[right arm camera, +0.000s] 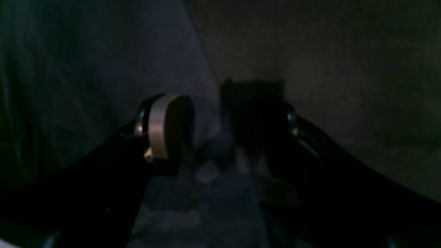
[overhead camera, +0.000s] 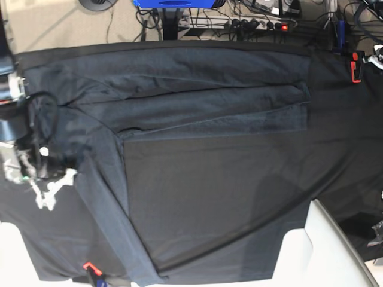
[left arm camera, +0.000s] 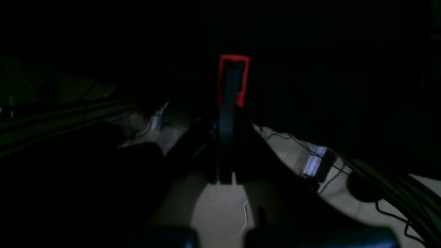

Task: Fold the T-shirt properly
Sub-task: 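Open both grippers and lift the left gripper away from the shirt, then grasp the sleeve nearest the right gripper and lift it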

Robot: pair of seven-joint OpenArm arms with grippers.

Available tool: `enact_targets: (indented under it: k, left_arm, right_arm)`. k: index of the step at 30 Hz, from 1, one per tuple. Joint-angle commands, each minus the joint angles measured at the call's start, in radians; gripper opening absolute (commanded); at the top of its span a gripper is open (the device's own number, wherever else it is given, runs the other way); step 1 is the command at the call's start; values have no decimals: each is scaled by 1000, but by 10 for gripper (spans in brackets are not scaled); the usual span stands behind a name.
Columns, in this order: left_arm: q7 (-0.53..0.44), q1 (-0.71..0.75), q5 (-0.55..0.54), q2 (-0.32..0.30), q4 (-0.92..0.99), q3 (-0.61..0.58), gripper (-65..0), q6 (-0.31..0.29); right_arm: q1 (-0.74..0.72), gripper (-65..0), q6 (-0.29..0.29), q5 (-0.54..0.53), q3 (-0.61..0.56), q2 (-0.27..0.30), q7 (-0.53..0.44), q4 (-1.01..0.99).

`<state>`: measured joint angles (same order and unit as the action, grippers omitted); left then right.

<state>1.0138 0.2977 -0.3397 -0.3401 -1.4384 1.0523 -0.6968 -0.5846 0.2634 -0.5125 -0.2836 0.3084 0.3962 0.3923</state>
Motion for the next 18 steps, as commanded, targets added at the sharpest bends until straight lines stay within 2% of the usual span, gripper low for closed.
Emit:
enact_targets:
  k: [1,8,9,10,12,13,15,18]
  left_arm:
    - [-10,2,-2,-23,-17,6,-650,-1]
    - [-10,4,-2,-24,-11,6,-650,-1]
    - [-10,4,-2,-24,-11,6,-650,-1]
    - [-10,4,-2,-24,-11,6,-650,-1]
    - [-10,4,-2,-21,-11,6,-650,-1]
    - [-10,4,-2,-21,-11,6,-650,-1]
    - [-10,4,-2,-12,-14,4,-650,-1]
    - [-10,4,0,-9,-11,4,-650,-1]
  right_arm:
    - [-28,-303,6,-7,2,7,-6,10]
    - [-28,-315,6,-7,1,5,-7,10]
    - [-28,-342,6,-7,1,5,-7,10]
    - [-28,-401,6,-7,2,5,-7,10]
    - [-28,-587,6,-10,8,5,-7,10]
    - [-28,-650,6,-11,10,5,-7,13]
    - [-28,-632,6,-13,11,4,-4,21]
    - [33,-650,3,-15,51,4,36,147]
